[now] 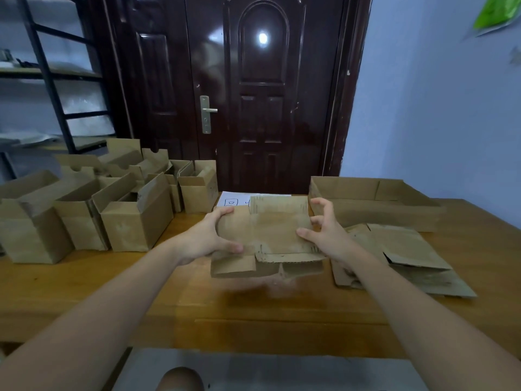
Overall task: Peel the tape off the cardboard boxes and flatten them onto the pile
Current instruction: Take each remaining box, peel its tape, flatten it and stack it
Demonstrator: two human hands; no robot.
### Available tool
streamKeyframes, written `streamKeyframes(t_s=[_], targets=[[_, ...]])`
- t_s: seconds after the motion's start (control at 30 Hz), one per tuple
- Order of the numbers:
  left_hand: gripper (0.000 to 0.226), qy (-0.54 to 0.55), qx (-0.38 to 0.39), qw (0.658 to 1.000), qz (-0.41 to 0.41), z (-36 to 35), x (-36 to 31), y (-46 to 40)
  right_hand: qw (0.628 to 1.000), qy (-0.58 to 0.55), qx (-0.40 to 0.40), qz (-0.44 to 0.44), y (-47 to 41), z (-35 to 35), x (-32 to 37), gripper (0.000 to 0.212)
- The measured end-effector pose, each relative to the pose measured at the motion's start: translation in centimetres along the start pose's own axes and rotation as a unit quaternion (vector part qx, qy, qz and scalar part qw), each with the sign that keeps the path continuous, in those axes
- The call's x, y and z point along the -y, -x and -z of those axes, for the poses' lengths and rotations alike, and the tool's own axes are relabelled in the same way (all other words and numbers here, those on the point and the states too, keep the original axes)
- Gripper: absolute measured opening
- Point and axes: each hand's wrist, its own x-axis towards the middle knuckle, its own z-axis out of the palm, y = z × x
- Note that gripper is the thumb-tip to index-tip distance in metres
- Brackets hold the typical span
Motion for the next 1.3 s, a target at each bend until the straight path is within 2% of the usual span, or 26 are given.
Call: streamKeyframes(t_s=[0.1,0.2,0.3,0.43,0.6,0.73,0.87,1.07,1.17,1.3], targets=[[0.116,-0.013,0.011,1.0,0.0,-0.3,0.0,0.4,0.995,0.02,0.093,-0.019,0.4,0.7,0.3,0.101],[0.114,-0.019,0.014,1.0,0.0,-0.8,0.0,0.5,0.966,0.132,0.216,-0.052,0.5,0.5,0.6,0.123],[0.119,-0.061,0.023,0.998,-0.008,-0.8,-0.4,0.3,0.951,0.211,0.215,-0.07,0.0,-0.1,0.4,0.138],[0.139,-0.145,0.075,0.987,0.005,-0.6,-0.6,-0.2,0.929,0.297,0.196,-0.103,-0.9,-0.4,0.5,0.148],[0.14,-0.224,0.098,0.968,0.049,-1.3,-0.1,-1.6,0.891,0.369,0.22,-0.145,-2.0,-1.1,0.1,0.151],[0.134,-0.242,0.11,0.959,0.096,-2.4,1.8,-2.9,0.885,0.349,0.244,-0.189,-2.3,-1.6,-0.3,0.137],[0.132,-0.258,0.122,0.95,0.129,-3.2,2.5,-3.8,0.861,0.362,0.264,-0.241,-3.3,-2.4,-1.3,0.126],[0.127,-0.376,0.143,0.896,0.189,-4.2,0.6,-5.5,0.832,0.413,0.279,-0.244,-4.2,-3.3,-1.3,0.116],[0.127,-0.414,0.134,0.877,0.206,-4.8,0.4,-6.5,0.825,0.429,0.274,-0.245,-4.5,-3.5,-1.1,0.125],[0.132,-0.435,0.125,0.868,0.206,-5.2,0.7,-7.1,0.829,0.422,0.269,-0.251,-4.4,-3.7,-1.1,0.137]])
